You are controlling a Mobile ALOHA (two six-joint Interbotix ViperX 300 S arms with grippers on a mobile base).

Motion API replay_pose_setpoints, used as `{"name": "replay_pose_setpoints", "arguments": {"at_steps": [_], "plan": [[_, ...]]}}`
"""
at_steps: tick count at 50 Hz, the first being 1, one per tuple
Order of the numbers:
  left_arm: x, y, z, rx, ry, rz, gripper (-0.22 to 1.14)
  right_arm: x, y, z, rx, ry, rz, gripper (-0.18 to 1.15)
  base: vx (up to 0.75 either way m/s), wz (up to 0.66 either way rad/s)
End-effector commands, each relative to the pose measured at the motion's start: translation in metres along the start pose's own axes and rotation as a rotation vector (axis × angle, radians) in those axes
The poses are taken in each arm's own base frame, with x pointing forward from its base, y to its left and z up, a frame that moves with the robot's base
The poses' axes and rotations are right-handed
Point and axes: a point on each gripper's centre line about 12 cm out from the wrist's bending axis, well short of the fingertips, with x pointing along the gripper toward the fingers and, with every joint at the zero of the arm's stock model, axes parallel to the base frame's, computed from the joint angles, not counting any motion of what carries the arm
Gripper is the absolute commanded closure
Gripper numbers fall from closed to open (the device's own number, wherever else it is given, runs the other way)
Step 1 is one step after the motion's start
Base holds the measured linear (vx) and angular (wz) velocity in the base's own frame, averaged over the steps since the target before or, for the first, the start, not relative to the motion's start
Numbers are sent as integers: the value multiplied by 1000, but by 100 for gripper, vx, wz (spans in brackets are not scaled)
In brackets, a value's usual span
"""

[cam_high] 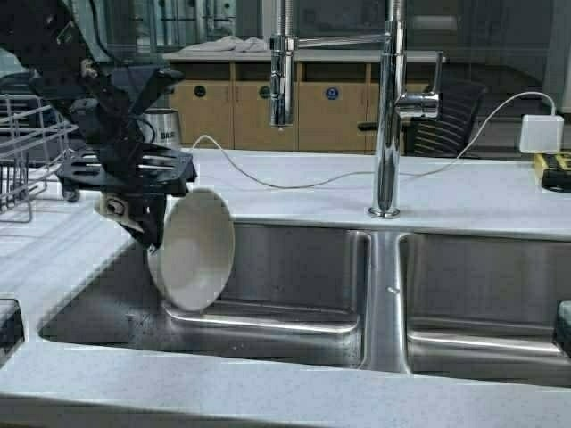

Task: Wash the pan

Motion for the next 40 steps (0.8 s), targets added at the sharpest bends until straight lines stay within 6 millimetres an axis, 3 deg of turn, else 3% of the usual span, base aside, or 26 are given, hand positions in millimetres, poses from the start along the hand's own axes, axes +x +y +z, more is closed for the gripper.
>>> {"name": "replay_pose_setpoints", "arguments": {"at_steps": [1, 12, 20, 40], "plan": [[-29, 3, 46, 5, -172, 0, 88, 0, 2, 7, 1, -26, 8, 90, -2, 1], [-75, 31, 94, 63, -303, 65, 88, 0, 2, 8, 1, -26, 8, 90, -1, 1], [-107, 55, 117, 125, -327, 146, 88, 0, 2, 8, 1, -28, 9, 90, 0, 0], [-195, 113, 135, 124, -460, 373, 88, 0, 3, 10, 5, -37, 11, 90, 0, 0]]}}
